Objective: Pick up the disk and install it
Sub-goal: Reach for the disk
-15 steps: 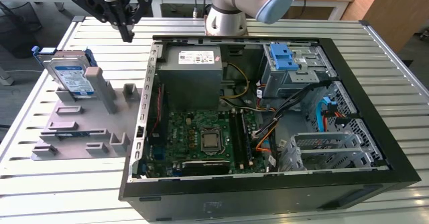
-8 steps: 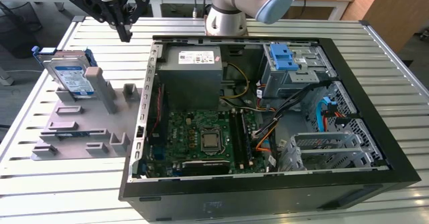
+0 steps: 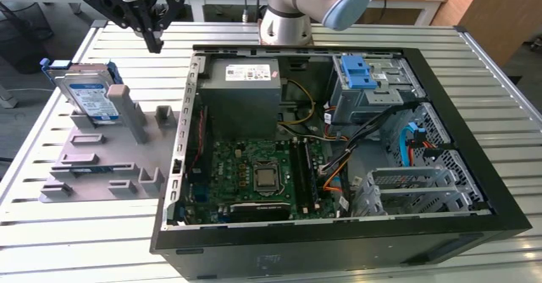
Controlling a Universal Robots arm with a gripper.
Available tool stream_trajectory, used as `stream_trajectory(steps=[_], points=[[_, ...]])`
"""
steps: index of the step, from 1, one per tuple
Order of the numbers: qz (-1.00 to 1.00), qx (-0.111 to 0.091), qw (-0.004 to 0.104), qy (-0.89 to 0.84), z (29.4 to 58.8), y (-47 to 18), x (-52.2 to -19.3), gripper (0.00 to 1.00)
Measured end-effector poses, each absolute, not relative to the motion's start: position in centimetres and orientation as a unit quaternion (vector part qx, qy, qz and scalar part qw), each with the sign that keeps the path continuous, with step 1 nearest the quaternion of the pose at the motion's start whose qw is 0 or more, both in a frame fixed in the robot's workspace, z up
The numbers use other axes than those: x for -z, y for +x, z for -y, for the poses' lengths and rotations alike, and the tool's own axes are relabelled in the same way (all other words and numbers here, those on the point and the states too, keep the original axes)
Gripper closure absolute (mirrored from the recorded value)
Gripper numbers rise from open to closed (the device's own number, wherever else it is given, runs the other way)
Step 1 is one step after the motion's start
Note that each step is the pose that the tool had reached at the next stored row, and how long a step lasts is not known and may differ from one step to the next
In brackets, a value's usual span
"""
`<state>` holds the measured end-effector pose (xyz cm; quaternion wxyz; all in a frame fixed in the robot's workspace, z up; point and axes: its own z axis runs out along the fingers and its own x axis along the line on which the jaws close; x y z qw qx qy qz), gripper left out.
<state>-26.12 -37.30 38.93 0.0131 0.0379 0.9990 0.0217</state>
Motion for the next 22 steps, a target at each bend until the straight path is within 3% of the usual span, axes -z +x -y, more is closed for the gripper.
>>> stream_trajectory(steps=[22], points=[[-0.999,-0.022,0.013,0.038,37.2,-27.2,-38.9,0.89]])
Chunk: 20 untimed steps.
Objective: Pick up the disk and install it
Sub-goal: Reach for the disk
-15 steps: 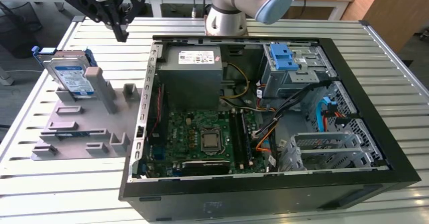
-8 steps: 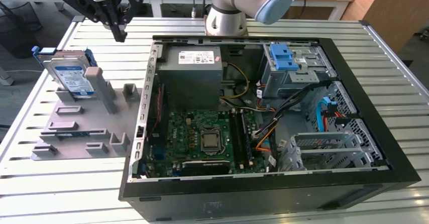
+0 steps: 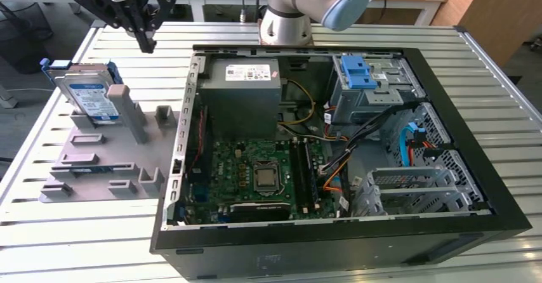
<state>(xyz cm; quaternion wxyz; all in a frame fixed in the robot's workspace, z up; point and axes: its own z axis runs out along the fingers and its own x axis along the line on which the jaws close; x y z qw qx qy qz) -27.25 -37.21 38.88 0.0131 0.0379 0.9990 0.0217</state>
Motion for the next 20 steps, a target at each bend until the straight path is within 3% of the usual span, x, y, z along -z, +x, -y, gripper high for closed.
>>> stream_trajectory(steps=[10,20], points=[[-0.999,-0.021,0.005,0.038,37.1,-27.6,-38.8,0.89],[-0.999,-0.021,0.005,0.038,36.9,-28.6,-38.7,0.89]])
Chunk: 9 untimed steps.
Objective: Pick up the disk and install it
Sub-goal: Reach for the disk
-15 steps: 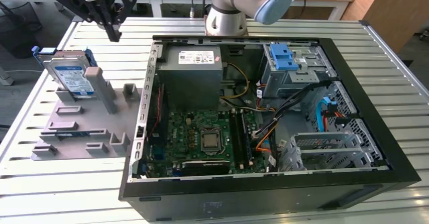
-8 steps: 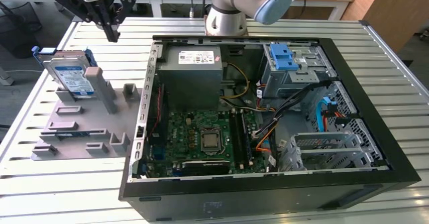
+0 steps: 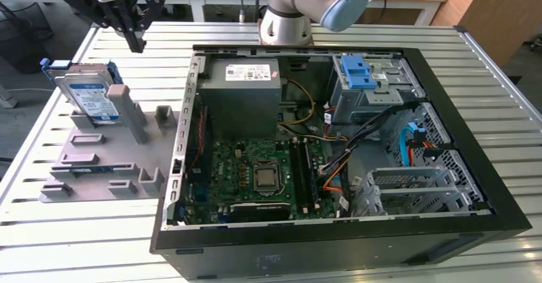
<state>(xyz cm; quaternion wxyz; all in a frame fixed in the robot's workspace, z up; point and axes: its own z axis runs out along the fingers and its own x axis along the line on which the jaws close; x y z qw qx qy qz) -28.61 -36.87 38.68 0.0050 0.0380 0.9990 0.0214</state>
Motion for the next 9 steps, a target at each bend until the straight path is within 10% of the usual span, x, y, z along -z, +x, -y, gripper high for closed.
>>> stream_trajectory(steps=[9], points=[[-0.999,-0.021,0.005,0.038,36.79,-29.57,-38.62,0.89]])
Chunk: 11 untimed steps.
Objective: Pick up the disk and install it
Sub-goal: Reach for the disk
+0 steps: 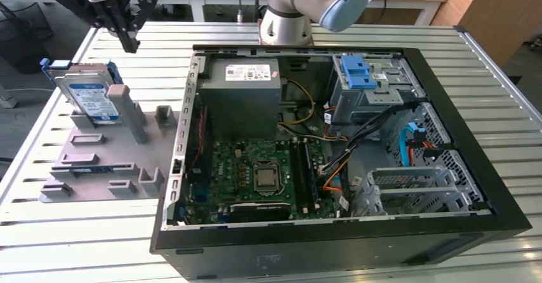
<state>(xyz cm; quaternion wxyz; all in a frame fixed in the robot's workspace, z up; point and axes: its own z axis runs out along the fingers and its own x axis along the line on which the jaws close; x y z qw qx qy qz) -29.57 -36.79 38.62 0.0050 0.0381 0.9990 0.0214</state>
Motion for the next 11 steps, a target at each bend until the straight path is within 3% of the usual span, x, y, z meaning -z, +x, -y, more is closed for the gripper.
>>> stream_trajectory(steps=[11], points=[[-0.999,-0.021,0.005,0.038,36.75,-30.63,-38.54,0.89]])
